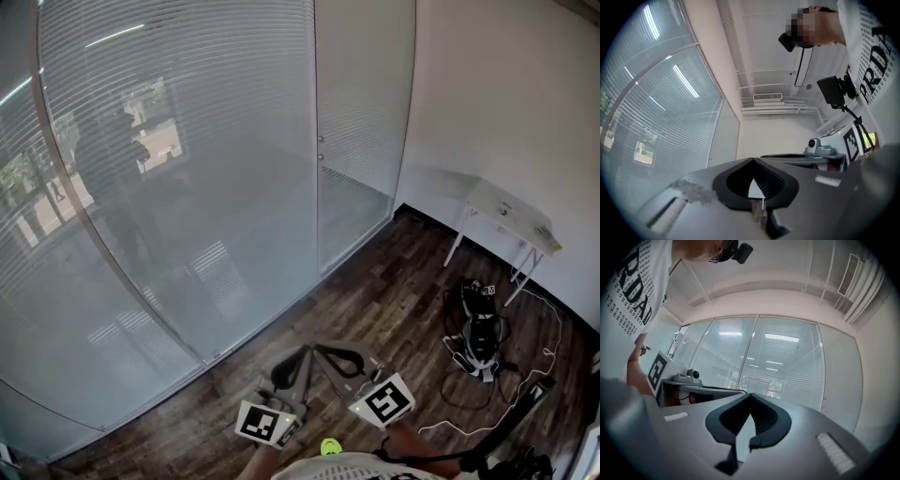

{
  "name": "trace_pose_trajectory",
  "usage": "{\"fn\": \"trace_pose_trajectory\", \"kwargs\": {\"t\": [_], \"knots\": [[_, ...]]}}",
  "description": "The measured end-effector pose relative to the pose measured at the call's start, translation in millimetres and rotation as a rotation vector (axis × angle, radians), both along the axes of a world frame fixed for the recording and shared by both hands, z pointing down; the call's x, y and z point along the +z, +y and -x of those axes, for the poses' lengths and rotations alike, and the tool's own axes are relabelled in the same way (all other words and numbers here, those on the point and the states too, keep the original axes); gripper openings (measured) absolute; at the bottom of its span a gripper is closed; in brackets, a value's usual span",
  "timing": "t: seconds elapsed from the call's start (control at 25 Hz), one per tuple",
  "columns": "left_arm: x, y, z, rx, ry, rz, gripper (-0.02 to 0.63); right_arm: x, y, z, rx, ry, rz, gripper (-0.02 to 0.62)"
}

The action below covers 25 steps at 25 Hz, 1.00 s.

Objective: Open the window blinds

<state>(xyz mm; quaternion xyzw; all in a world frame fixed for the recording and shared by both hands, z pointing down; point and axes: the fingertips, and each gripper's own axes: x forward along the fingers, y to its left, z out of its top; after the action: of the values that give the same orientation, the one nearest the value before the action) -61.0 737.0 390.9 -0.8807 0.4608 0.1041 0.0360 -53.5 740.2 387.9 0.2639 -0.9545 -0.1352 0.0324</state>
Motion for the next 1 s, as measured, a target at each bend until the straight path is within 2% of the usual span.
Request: {"fn": "trace_pose_trajectory", "kwargs": {"t": [0.28,0.48,0.72,1.0], "knots": [[-2,-40,-40,-0.008,-0.018,-0.005,-0.011,-1,-40,-40,-0.01,-0.003,0.006,0.008],[-12,-72,-49,-0.017,-0.027,0.003,-0.011,-12,-72,-48,-0.022,-0.028,0.01,0.008],[-9,-104,-25,-0.021,-0.023,0.002,-0.011,-11,-105,-24,-0.027,-0.028,0.019,0.008],[-21,-151,5,-0.011,0.06,0.0,-0.011,-12,-150,6,-0.01,-0.015,0.018,0.008]]}}
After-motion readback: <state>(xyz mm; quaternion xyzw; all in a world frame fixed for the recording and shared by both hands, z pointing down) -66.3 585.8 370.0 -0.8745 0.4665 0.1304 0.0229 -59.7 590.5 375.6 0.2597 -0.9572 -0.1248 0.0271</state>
